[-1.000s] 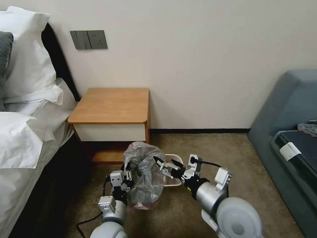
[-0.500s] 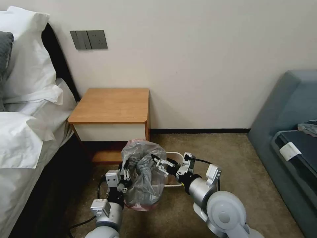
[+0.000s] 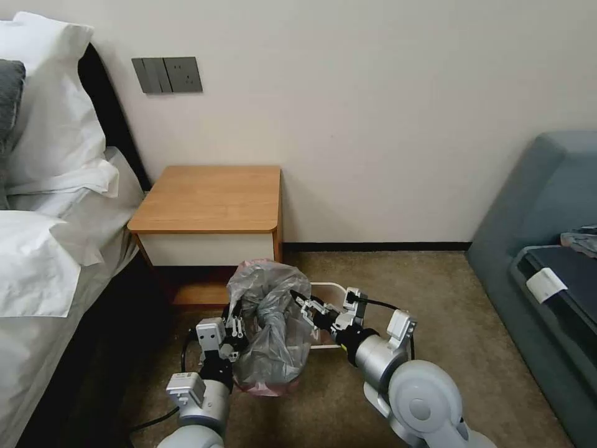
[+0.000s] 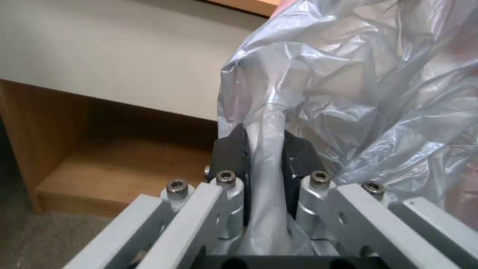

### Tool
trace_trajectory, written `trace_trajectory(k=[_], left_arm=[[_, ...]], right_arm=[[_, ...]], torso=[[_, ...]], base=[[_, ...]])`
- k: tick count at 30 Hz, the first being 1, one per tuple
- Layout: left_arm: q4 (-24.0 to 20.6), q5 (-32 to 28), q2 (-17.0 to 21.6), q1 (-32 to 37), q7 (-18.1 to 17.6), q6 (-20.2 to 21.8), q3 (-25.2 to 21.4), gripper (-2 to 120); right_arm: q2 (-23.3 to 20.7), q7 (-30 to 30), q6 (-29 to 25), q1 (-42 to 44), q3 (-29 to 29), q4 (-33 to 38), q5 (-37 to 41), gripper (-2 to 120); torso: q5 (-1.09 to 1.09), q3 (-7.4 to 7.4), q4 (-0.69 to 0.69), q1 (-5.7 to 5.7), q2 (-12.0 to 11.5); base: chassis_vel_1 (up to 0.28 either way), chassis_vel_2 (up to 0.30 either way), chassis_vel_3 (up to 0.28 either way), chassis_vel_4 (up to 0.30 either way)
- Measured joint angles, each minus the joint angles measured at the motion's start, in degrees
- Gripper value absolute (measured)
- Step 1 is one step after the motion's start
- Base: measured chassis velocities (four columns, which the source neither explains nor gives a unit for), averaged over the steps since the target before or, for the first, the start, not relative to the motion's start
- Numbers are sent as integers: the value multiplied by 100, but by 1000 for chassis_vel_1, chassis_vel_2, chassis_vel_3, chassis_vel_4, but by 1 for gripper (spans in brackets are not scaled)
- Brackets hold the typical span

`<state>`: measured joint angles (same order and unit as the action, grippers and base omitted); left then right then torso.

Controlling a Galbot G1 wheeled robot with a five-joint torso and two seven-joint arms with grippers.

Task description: Pick up the garbage bag from the table and place it over the trash can.

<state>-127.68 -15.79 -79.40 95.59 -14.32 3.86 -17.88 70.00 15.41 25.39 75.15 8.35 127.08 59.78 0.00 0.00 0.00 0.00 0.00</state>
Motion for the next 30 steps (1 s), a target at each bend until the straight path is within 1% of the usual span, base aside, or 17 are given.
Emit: trace_trajectory(k=[1, 4, 5, 10, 15, 17, 21, 23, 24, 26, 27, 30], left_arm=[[0, 0, 0, 0, 0, 0, 0, 8], [-36, 19, -5, 25, -5, 35, -1, 8], [-37, 37, -3, 33, -6, 38, -15, 8], [-30, 58, 10, 37, -24, 40, -60, 8], [-25, 56, 18, 48, -43, 41, -74, 8], [-28, 32, 20, 52, -43, 40, -74, 8], [-27, 19, 21, 56, -43, 28, -74, 8], [-28, -40, 22, 67, -37, 21, -74, 8], [-28, -40, 22, 67, -37, 21, -74, 8], [-36, -119, 24, 69, -6, 4, -85, 8], [-36, -119, 24, 69, -6, 4, -85, 8], [-43, -277, 31, 82, 84, -41, -101, 8]], right_arm=[[0, 0, 0, 0, 0, 0, 0, 20], [1, -5, -48, 3, 12, 2, -36, 9], [-4, -5, -61, 5, 26, 47, -38, 0], [-24, 8, -67, 7, 112, 249, -20, 0], [-75, 119, -68, -150, 364, 403, 136, 0], [-106, 274, -80, -360, 497, 321, 200, 0], [-147, 432, -86, -527, 565, 170, 217, 0], [-183, 660, -49, -644, 595, 20, 238, 0], [-183, 660, -49, -644, 595, 20, 238, 0], [-186, 951, 19, -693, 626, -89, 312, 0], [-186, 951, 19, -693, 626, -89, 312, 0], [-177, 1278, 44, -674, 676, -217, 362, 0]], torso=[[0, 0, 0, 0, 0], [0, 0, 0, 0, 0], [0, 0, 0, 0, 0], [0, 0, 0, 0, 0], [0, 0, 0, 0, 0], [0, 0, 0, 0, 0], [1, 0, 0, 0, 0], [0, 1, 0, 0, 0], [0, 1, 0, 0, 0], [1, 1, 0, 0, 0], [1, 1, 0, 0, 0], [1, 1, 0, 0, 0]], base=[[0, 0, 0, 0], [0, 0, 0, 0], [0, 0, 0, 0], [0, 0, 0, 0], [0, 0, 0, 0], [0, 0, 0, 0], [0, 0, 0, 0], [0, 0, 0, 0], [0, 0, 0, 0], [0, 0, 0, 0], [0, 0, 0, 0], [0, 0, 0, 0]])
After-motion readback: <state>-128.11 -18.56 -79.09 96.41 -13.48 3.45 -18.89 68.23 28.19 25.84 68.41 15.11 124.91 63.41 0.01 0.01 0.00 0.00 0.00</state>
